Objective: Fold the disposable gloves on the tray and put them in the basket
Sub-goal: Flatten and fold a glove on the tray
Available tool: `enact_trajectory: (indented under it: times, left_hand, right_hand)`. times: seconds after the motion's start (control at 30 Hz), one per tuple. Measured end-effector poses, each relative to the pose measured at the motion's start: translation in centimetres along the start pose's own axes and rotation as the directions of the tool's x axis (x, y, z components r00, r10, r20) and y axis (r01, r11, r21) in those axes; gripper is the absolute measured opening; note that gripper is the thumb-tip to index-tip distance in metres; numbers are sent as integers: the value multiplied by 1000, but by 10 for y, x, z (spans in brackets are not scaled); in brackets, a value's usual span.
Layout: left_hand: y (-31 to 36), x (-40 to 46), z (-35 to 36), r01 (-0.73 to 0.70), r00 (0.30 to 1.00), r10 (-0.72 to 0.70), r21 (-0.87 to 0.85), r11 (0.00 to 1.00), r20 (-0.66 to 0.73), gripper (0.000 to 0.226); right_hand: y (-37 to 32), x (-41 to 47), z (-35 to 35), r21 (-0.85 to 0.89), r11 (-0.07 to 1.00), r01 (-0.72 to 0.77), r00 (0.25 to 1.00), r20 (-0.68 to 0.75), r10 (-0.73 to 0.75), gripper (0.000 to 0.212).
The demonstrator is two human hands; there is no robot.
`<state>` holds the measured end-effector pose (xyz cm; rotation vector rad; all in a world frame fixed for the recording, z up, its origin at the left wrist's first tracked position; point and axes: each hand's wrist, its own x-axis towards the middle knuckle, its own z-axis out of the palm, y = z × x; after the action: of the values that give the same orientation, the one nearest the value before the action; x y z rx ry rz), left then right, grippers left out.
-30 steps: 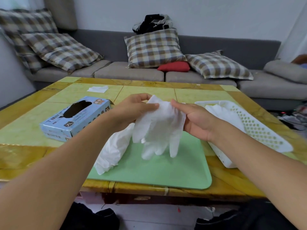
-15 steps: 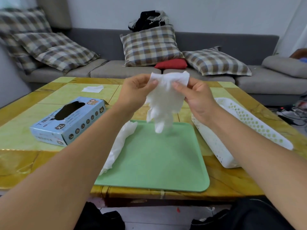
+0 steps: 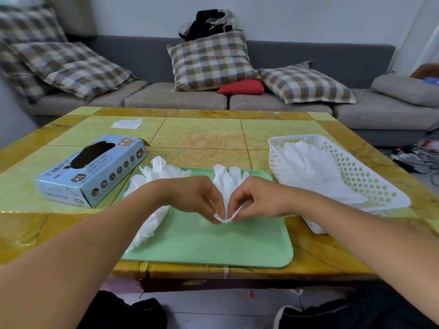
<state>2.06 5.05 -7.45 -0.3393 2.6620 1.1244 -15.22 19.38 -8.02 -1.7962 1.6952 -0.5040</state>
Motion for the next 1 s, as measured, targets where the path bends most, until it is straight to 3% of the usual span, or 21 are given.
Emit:
enact_trajectory:
  times: [0.17, 0.23, 0.27, 0.33, 0.47, 0.57, 0.77, 0.87, 0.93, 1.0]
  left_hand:
    - [13, -8, 1, 27, 975, -51, 113, 993, 217, 29]
    - [16, -12, -5, 47, 979, -67, 108, 993, 190, 30]
    - [16, -13, -8, 55, 988, -68, 100, 993, 137, 26]
    - [10, -14, -15, 77, 996, -71, 151, 986, -47, 15]
    - [-18, -16, -28, 287, 894, -97, 392, 874, -438, 25]
    - [-30, -23, -32, 300, 823, -105, 271, 914, -558, 35]
    - [-33, -15, -15, 278, 905, -151, 284, 917, -398, 54]
    - [-31, -4, -8, 262, 925, -142, 319, 911, -353, 59]
    - [-32, 3, -6, 279, 925, -155, 343, 897, -348, 56]
    - [-35, 7, -6, 301, 918, -161, 373, 877, -363, 43]
  right_hand:
    - [-20, -6, -2, -117, 992, -48, 959, 272, 78, 20]
    - [-24, -3, -6, -48, 992, -114, 962, 242, 123, 23]
    - [-25, 0, -7, -50, 992, -119, 981, 147, 125, 28]
    - [-23, 10, -4, -232, 966, -113, 993, -46, 105, 48]
    - [-16, 30, 15, -516, 840, -169, 958, 115, 263, 96]
    - [-22, 40, 16, -519, 841, -154, 965, 103, 241, 101]
    - [-21, 55, 10, -495, 849, -184, 953, 123, 278, 116]
    - [-22, 52, 5, -511, 842, -174, 971, 52, 233, 125]
    - [-21, 49, -1, -480, 855, -199, 978, -46, 202, 115]
    - [-13, 49, -10, -402, 884, -239, 963, -212, 164, 88]
